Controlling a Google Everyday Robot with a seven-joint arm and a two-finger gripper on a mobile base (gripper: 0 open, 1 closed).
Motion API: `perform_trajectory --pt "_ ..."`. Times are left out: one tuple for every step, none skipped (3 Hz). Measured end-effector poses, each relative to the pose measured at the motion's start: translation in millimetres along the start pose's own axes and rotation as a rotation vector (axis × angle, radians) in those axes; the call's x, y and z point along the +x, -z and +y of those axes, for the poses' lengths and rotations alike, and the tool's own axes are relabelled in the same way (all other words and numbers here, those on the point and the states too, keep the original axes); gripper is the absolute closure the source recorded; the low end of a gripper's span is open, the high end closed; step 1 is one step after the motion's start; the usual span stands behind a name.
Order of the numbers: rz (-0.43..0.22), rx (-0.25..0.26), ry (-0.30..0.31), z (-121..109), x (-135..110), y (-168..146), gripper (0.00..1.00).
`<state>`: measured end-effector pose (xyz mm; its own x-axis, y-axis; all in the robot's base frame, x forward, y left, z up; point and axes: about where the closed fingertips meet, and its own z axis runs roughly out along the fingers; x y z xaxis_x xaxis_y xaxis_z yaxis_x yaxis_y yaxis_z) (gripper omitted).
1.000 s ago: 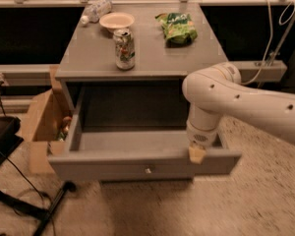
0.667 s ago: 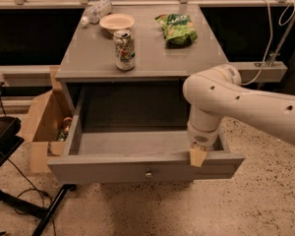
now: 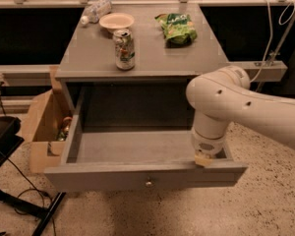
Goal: Open top drawer
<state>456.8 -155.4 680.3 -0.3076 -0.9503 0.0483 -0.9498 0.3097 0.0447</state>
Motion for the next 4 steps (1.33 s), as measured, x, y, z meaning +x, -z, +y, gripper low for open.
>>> perform_trajectory --pt "0.000 0.000 0.000 0.0 0.0 0.7 0.58" --pt "0.001 0.001 -0.001 0.5 0.8 1.0 0.35" --pt "0.002 0.002 -0.001 0.9 1.5 1.3 0.12" --pt "0.002 0.002 -0.001 0.9 1.6 1.8 0.00"
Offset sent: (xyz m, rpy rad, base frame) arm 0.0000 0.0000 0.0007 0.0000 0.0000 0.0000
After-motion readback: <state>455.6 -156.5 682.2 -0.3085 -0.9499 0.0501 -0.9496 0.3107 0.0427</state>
